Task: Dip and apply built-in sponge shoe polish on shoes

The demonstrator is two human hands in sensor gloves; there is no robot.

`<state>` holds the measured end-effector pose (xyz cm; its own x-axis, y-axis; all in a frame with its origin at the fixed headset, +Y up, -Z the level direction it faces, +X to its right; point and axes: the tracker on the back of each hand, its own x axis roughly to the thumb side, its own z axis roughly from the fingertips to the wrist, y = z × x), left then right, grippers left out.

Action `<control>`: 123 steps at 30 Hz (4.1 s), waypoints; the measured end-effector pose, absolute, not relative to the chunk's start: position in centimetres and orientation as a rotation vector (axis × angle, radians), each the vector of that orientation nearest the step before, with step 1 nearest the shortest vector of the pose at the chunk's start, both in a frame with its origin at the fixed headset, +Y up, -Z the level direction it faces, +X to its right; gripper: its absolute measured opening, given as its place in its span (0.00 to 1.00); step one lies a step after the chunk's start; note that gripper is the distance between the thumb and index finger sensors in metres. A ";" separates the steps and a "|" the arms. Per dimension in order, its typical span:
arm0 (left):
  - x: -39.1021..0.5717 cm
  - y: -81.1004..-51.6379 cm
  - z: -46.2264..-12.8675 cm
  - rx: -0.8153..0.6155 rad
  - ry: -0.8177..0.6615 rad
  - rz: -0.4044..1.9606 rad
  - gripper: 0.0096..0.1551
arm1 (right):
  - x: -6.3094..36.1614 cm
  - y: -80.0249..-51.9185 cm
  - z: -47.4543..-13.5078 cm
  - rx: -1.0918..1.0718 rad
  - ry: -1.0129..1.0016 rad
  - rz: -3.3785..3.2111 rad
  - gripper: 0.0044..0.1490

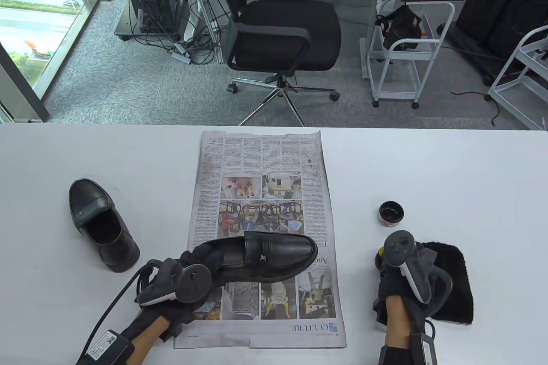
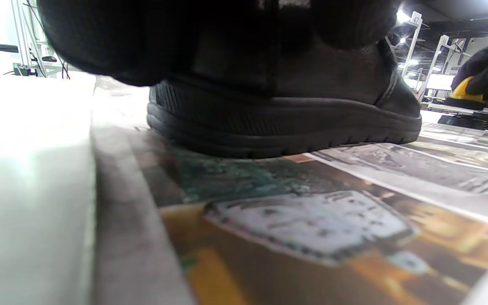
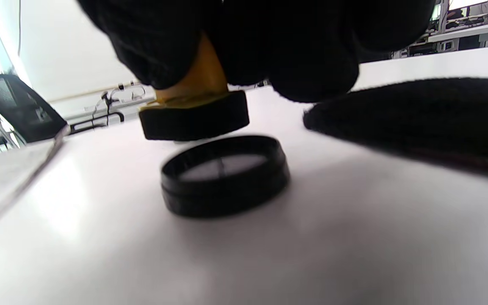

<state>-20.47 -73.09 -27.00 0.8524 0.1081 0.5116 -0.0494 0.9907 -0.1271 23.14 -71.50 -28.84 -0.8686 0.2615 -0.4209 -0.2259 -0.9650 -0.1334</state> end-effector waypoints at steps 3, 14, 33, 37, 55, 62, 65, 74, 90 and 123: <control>-20.5 -73.1 -27.0 -0.114 -0.544 0.085 0.33 | 22.8 -70.1 -29.2 -0.630 -0.239 2.791 0.28; -20.5 -73.1 -27.1 -0.118 -0.542 0.086 0.33 | 24.3 -67.1 -33.6 -0.584 -0.369 2.855 0.28; -20.3 -73.1 -27.1 -0.109 -0.531 0.074 0.33 | 25.5 -71.6 -39.1 -0.561 -0.136 2.929 0.28; -20.3 -73.1 -27.1 -0.110 -0.530 0.074 0.33 | 25.3 -72.4 -39.3 -0.570 -0.157 2.968 0.27; -20.3 -73.1 -27.0 -0.109 -0.531 0.074 0.33 | 23.6 -67.7 -37.6 -0.474 -0.224 2.998 0.28; -20.3 -73.1 -27.0 -0.110 -0.532 0.073 0.33 | 16.7 -66.5 -34.2 -0.039 -0.172 2.922 0.28; -20.3 -73.1 -27.0 -0.110 -0.534 0.073 0.33 | 12.4 -67.6 -32.0 0.119 -0.118 2.795 0.27; -20.3 -73.1 -27.0 -0.107 -0.538 0.074 0.32 | 3.8 -69.9 -27.9 0.414 -0.168 2.710 0.27; -20.3 -73.0 -27.1 -0.093 -0.534 0.086 0.24 | -0.6 -68.6 -31.4 0.358 -0.125 2.718 0.29; -20.2 -73.1 -27.1 -0.098 -0.533 0.089 0.28 | 5.5 -69.6 -31.0 0.141 -0.011 3.026 0.28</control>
